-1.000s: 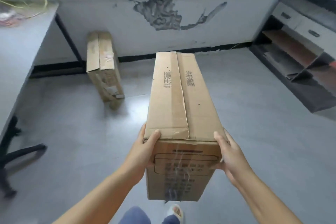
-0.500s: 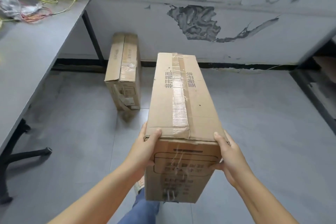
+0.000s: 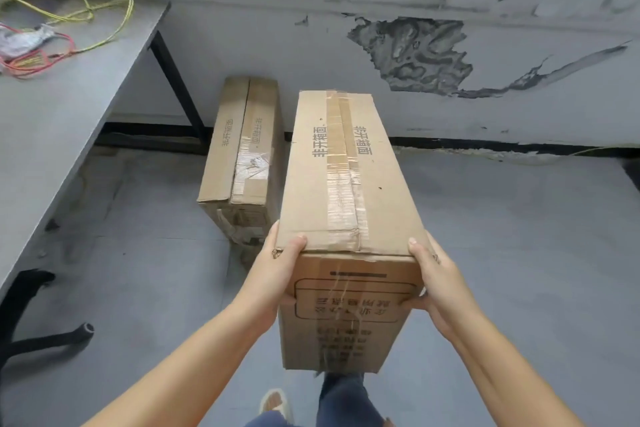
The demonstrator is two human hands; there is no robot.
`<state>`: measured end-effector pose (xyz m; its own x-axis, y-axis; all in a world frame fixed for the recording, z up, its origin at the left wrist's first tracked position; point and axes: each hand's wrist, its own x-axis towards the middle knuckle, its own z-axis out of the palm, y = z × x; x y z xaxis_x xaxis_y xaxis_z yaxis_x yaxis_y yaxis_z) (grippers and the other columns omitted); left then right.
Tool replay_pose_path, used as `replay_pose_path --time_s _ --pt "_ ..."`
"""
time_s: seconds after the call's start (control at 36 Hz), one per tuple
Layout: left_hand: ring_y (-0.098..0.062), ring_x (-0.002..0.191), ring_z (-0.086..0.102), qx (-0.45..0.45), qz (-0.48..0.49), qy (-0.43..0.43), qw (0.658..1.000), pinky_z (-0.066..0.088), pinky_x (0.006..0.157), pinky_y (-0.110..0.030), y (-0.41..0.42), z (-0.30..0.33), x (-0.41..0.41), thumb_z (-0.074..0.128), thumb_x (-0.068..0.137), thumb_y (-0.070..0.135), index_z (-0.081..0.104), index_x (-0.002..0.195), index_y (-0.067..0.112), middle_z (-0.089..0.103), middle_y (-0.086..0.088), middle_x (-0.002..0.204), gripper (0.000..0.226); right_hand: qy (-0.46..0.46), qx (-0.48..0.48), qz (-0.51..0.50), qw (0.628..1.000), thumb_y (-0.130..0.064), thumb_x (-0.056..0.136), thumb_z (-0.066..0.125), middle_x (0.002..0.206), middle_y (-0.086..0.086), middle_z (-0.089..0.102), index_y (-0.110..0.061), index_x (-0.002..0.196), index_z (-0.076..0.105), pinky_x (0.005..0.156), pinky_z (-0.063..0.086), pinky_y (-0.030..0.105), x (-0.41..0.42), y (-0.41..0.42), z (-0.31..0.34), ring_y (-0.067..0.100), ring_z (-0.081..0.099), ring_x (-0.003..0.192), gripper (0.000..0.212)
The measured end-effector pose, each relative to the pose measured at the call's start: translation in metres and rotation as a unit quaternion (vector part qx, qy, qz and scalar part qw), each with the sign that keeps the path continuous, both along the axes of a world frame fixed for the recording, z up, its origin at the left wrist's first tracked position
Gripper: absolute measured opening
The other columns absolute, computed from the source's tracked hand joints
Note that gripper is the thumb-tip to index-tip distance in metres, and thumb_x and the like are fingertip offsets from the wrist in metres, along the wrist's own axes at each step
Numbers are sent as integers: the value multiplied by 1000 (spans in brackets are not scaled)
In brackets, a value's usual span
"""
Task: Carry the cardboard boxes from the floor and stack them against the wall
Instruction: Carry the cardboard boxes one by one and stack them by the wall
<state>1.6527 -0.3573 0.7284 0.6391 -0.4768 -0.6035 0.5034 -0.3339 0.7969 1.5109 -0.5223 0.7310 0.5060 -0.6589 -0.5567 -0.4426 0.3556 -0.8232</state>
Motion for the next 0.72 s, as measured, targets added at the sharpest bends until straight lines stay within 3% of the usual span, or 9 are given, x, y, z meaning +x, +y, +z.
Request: replay_pose_path --time_s 0.08,0.22,0.33,0.44,0.5,0.56,0.67,0.72 --pt "-6 98 60 8 29 -4 1000 54 80 -51 -38 -19 29 45 97 38 37 134 50 58 23 113 40 5 5 28 1000 -31 101 40 100 -22 65 -41 128 51 68 53 42 41 -46 -20 2 62 84 31" --pt "-1 96 57 20 66 15 997 55 75 -46 -92 -53 83 44 98 36 41 130 51 58 27 110 35 26 24 65 997 -31 100 41 103 -25 63 -45 126 50 70 54 41 109 -109 -55 2 61 88 31" --pt "-6 102 58 21 91 25 995 56 75 -51 -117 -100 130 45 98 35 41 134 47 60 21 117 38 29 24 94 995 -29 101 40 104 -24 63 -45 125 48 70 50 39 163 -141 -98 2 60 88 30" --pt "-10 106 60 35 95 15 995 57 71 -43 -129 -168 168 48 96 35 34 140 46 59 15 123 47 29 -2 76 997 -34 97 45 121 -16 62 -43 135 43 82 47 35 198 -146 -168 7 59 104 39" --pt "-11 110 60 38 95 4 995 55 80 -42 -130 -209 180 53 94 35 33 141 47 61 16 123 52 38 3 55 998 -44 87 47 127 -13 61 -47 136 41 96 48 44 207 -139 -209 12 58 113 50" --pt "-8 118 55 44 85 -6 995 48 97 -43 -126 -245 183 55 90 38 32 142 46 59 19 127 58 49 17 30 998 -46 79 46 124 -14 62 -49 136 41 100 46 51 208 -130 -247 12 58 114 57" --pt "-5 126 48 58 70 -9 996 36 110 -41 -110 -298 174 58 88 40 29 146 39 51 16 138 64 51 63 -18 997 -18 99 42 117 -16 63 -42 138 40 80 54 34 192 -104 -298 0 64 95 46" --pt "-7 126 49 70 97 10 993 36 111 -40 -101 -314 169 58 91 39 35 144 34 53 12 137 59 60 99 -13 993 -11 101 38 121 -10 64 -36 140 41 86 54 36 185 -92 -311 1 65 95 47"
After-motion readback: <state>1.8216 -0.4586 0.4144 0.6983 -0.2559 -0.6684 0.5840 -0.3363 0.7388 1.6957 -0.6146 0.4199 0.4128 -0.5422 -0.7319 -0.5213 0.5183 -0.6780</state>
